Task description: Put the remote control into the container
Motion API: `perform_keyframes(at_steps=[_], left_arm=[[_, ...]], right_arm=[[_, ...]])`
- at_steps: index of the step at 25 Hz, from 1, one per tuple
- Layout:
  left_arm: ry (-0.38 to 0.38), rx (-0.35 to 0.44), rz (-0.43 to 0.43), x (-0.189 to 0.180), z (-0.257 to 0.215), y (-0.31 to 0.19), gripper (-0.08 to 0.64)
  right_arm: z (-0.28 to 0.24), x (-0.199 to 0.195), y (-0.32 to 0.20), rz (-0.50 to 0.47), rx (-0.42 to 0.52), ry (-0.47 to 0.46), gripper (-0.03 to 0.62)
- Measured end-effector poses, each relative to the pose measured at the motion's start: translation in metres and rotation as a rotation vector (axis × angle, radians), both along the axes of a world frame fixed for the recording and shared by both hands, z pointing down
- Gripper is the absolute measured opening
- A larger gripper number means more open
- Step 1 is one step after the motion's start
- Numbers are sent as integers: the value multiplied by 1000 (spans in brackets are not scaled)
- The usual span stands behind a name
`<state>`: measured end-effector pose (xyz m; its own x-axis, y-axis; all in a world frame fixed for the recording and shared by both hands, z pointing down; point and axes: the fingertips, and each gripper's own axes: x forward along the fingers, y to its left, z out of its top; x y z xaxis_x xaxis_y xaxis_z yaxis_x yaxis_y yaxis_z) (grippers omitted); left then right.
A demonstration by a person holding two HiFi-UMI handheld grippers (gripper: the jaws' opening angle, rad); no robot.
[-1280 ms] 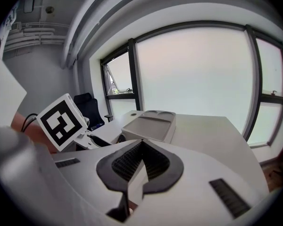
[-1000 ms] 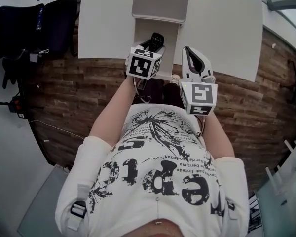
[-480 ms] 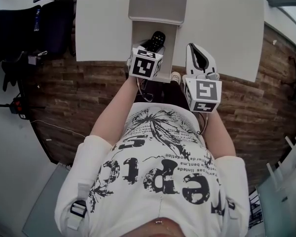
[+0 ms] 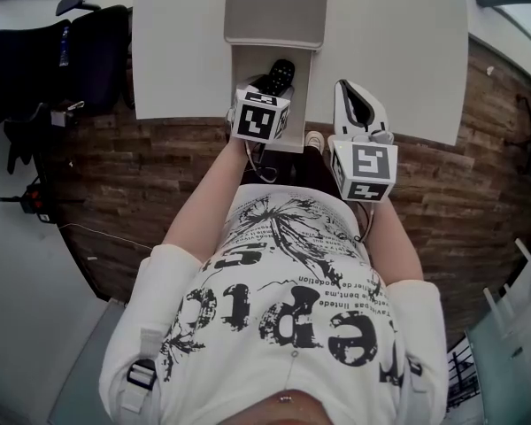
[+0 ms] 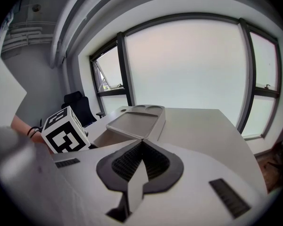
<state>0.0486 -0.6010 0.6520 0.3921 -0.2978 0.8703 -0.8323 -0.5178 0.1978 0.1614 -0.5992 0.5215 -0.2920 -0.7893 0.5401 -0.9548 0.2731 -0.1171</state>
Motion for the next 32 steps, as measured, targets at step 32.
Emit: perform_keyframes(at_steps=[32], left_arm=[[430,856,-12,-6,-268,-11,9]], right_arm=[[-123,-30,12,-29,328,-62,2]])
